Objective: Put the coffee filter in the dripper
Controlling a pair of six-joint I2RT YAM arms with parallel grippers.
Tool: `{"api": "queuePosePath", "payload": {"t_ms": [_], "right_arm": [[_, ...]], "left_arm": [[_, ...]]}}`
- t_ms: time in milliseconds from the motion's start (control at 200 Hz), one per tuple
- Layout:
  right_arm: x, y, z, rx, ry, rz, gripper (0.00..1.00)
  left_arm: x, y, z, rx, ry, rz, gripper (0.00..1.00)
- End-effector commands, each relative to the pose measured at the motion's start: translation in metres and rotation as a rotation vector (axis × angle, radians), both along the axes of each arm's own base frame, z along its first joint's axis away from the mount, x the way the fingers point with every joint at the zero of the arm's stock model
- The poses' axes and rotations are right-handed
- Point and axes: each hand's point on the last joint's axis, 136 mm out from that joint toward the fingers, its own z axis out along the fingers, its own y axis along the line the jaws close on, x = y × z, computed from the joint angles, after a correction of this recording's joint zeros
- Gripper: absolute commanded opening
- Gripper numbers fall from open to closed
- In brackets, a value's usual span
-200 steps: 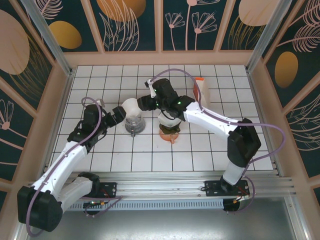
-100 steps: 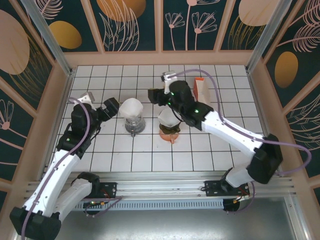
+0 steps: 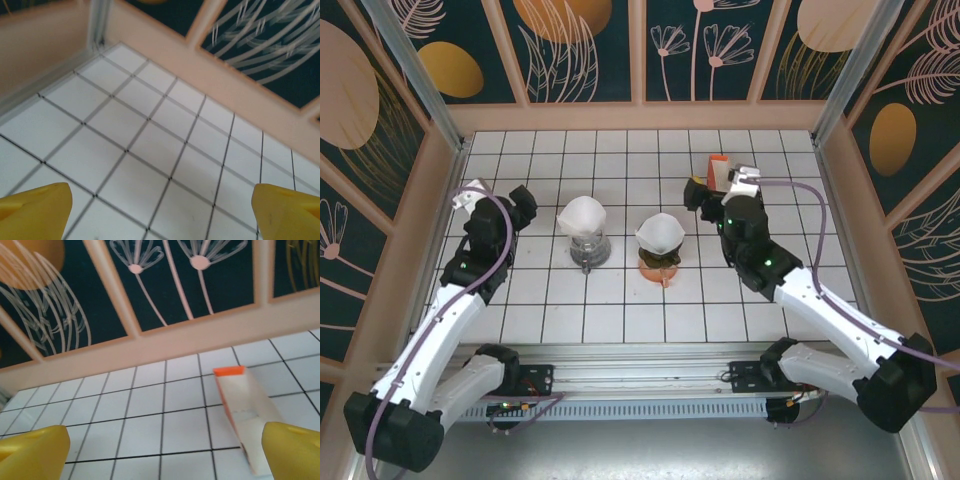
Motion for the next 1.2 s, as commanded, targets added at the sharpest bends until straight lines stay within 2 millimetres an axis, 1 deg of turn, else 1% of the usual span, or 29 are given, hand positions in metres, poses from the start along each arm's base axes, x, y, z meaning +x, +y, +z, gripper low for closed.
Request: {"api": "queuePosePath", "payload": {"t_ms": [0, 45, 150, 225, 280, 330, 340, 350, 410, 475, 500, 510, 520, 580, 620, 690, 781, 836, 896, 1036, 1111, 1151, 1196], "right_arm": [[-0.005, -0.012, 0.002, 0.082, -0.034, -0.014, 0.99], [-0.006, -0.017, 0.001, 0.094, -0.036, -0.020, 0.99], [-0.006, -0.025, -0.001, 0.101, -0.036, -0.027, 0.99], [-0.006, -0.027, -0.004, 0.101, -0.038, -0.022, 0.99], [-0.007, -0.029, -0.005, 0.107, -0.040, -0.021, 0.99], [-0.008, -0.029, -0.006, 0.113, -0.041, -0.016, 0.99], [-0.008, -0.029, -0.005, 0.115, -0.041, -0.014, 0.99], [-0.008, -0.029, -0.005, 0.116, -0.042, -0.013, 0.99], [-0.009, -0.029, -0.006, 0.119, -0.043, -0.007, 0.99], [-0.011, -0.029, -0.006, 0.120, -0.043, -0.002, 0.99], [-0.012, -0.029, -0.006, 0.122, -0.044, 0.000, 0.99], [-0.010, -0.036, -0.006, 0.120, -0.045, -0.021, 0.99], [-0.009, -0.038, -0.005, 0.119, -0.046, -0.027, 0.99], [-0.009, -0.042, -0.006, 0.110, -0.044, -0.038, 0.99], [-0.009, -0.044, -0.007, 0.101, -0.038, -0.046, 0.99], [-0.008, -0.046, -0.011, 0.087, -0.030, -0.050, 0.99], [-0.006, -0.051, -0.015, 0.067, -0.024, -0.070, 0.99], [-0.005, -0.054, -0.016, 0.061, -0.021, -0.089, 0.99], [-0.003, -0.058, -0.019, 0.055, -0.016, -0.114, 0.99], [0.001, -0.066, -0.029, 0.042, 0.002, -0.148, 0.99], [0.001, -0.075, -0.035, 0.044, 0.002, -0.177, 0.99], [0.001, -0.080, -0.037, 0.048, 0.001, -0.189, 0.99], [0.001, -0.086, -0.040, 0.055, -0.005, -0.204, 0.99]], "left_arm": [[-0.014, 0.032, 0.036, 0.059, -0.227, 0.151, 0.97], [-0.018, 0.040, 0.035, 0.085, -0.265, 0.196, 0.99], [-0.017, 0.060, 0.012, 0.184, -0.187, 0.338, 0.99], [-0.005, 0.063, -0.010, 0.279, -0.122, 0.334, 0.99], [0.004, 0.065, -0.032, 0.325, -0.080, 0.309, 0.99], [0.011, 0.067, -0.055, 0.345, -0.036, 0.293, 0.99], [0.012, 0.066, -0.056, 0.343, -0.043, 0.291, 0.99], [0.013, 0.066, -0.061, 0.351, -0.030, 0.288, 0.99], [0.017, 0.068, -0.075, 0.378, -0.029, 0.297, 0.99], [0.015, 0.072, -0.087, 0.401, -0.044, 0.328, 0.99], [0.014, 0.074, -0.090, 0.406, -0.049, 0.344, 0.99], [0.015, 0.075, -0.091, 0.407, -0.053, 0.347, 0.99], [0.015, 0.075, -0.092, 0.409, -0.053, 0.350, 0.99], [0.019, 0.075, -0.098, 0.440, -0.048, 0.341, 0.99], [0.019, 0.078, -0.103, 0.458, -0.041, 0.358, 0.99], [0.016, 0.079, -0.104, 0.466, -0.082, 0.365, 0.99], [0.019, 0.080, -0.107, 0.461, -0.106, 0.359, 0.99], [0.027, 0.076, -0.111, 0.463, -0.072, 0.324, 0.99], [0.033, 0.071, -0.112, 0.473, -0.077, 0.270, 0.99], [0.028, 0.063, -0.110, 0.470, -0.121, 0.204, 0.99], [0.040, 0.050, -0.113, 0.484, -0.122, 0.103, 0.99], [0.050, 0.049, -0.118, 0.470, -0.092, 0.069, 0.99], [0.060, 0.053, -0.124, 0.436, -0.068, 0.036, 0.97]]}}
